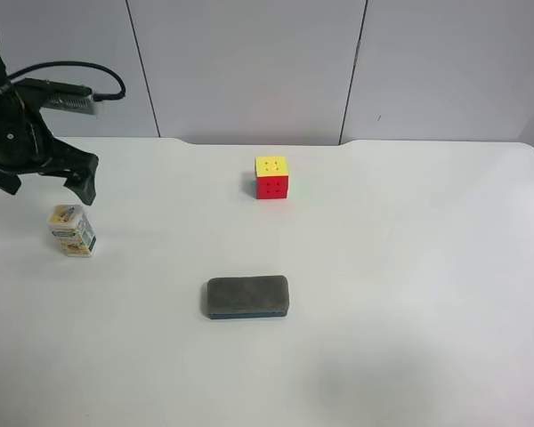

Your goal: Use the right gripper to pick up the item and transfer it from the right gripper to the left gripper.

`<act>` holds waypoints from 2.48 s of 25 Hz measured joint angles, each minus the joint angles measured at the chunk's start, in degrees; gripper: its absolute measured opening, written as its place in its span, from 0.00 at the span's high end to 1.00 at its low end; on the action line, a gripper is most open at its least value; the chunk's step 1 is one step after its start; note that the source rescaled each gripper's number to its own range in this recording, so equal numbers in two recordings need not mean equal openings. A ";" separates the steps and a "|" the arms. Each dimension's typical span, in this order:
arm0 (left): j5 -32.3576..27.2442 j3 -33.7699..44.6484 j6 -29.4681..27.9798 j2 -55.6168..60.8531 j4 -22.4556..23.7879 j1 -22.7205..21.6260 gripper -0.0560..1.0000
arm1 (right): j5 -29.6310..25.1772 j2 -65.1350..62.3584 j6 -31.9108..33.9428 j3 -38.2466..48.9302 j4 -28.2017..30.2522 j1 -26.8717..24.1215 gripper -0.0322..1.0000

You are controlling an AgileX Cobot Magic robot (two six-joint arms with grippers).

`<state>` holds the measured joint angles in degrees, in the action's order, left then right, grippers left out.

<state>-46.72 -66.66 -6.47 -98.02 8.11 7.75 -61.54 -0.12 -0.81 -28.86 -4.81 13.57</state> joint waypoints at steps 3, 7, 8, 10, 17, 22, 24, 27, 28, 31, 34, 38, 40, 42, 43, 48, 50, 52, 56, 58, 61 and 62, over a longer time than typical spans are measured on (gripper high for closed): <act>-8.43 -3.16 0.00 2.49 0.00 0.00 0.00 | 0.00 0.00 0.00 0.00 0.00 0.00 0.00; -15.55 -4.43 0.55 6.90 0.00 0.00 0.00 | 0.00 0.00 0.00 0.00 0.00 0.00 0.00; -16.76 -4.43 0.71 8.21 0.00 0.00 0.00 | 0.00 0.00 0.00 0.00 0.00 0.00 0.00; -18.58 -4.43 0.84 10.80 0.00 0.00 0.00 | 0.00 0.00 0.00 0.00 0.00 0.00 0.00; -22.32 -4.13 0.84 21.79 -0.20 0.00 0.00 | 0.00 0.00 0.00 0.00 0.00 0.00 0.00; -22.45 2.15 0.43 31.10 -0.28 0.00 0.00 | 0.00 0.00 0.00 0.00 0.00 0.00 0.00; -22.45 6.54 0.18 35.12 -0.39 0.00 0.00 | 0.00 0.00 0.00 0.00 0.00 0.00 0.00; -22.56 10.43 -0.18 40.09 -1.35 0.00 0.00 | 0.00 0.00 0.00 0.00 0.00 0.00 0.00; -22.61 12.36 -0.23 42.35 -2.19 0.00 0.00 | 0.00 0.00 0.00 0.00 0.00 0.00 0.00; -22.67 17.21 -0.36 50.88 -4.30 0.00 0.00 | 0.00 0.00 0.00 0.00 0.00 0.00 0.00; -22.78 21.48 -0.36 59.33 -4.98 0.00 0.00 | 0.00 0.00 0.00 0.00 0.00 0.00 0.00; -22.82 26.48 -0.40 70.46 -5.03 0.00 0.00 | 0.00 0.00 0.00 0.00 0.00 0.00 0.00; -22.75 28.64 -0.40 75.45 -5.03 0.00 0.00 | 0.00 0.00 0.00 0.00 0.00 0.00 0.00; -22.50 30.48 -0.40 80.14 -5.03 0.00 0.00 | 0.00 0.00 0.00 0.00 0.00 0.00 0.00; -22.44 31.38 -0.40 82.54 -5.03 0.00 0.00 | 0.00 0.00 0.00 0.00 0.00 0.00 0.00; -22.14 34.39 -0.40 93.19 -5.04 0.00 0.00 | 0.00 0.00 0.00 0.00 0.00 0.00 0.00; -22.06 34.96 -0.40 96.62 -5.04 0.00 0.00 | 0.00 0.00 0.00 0.00 0.00 0.00 0.00; -22.01 35.00 -0.35 98.08 -5.04 0.00 0.00 | 0.00 0.00 0.00 0.00 0.00 0.00 0.00; -18.95 35.34 1.33 98.11 -5.04 0.00 0.00 | 0.00 0.00 0.00 0.00 0.00 0.00 0.00; -15.27 37.09 3.16 98.32 -5.10 0.00 0.00 | 0.00 0.00 0.00 0.00 0.00 0.00 0.00; -14.20 37.58 3.71 98.32 -5.16 0.00 0.00 | 0.00 0.00 0.00 0.00 0.00 0.00 0.00; -14.06 37.58 3.75 98.32 -5.21 0.00 0.00 | 0.00 0.00 0.00 0.00 0.00 0.00 0.00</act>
<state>-60.79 -29.08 -2.72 0.30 2.90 7.75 -61.54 -0.12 -0.81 -28.86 -4.81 13.57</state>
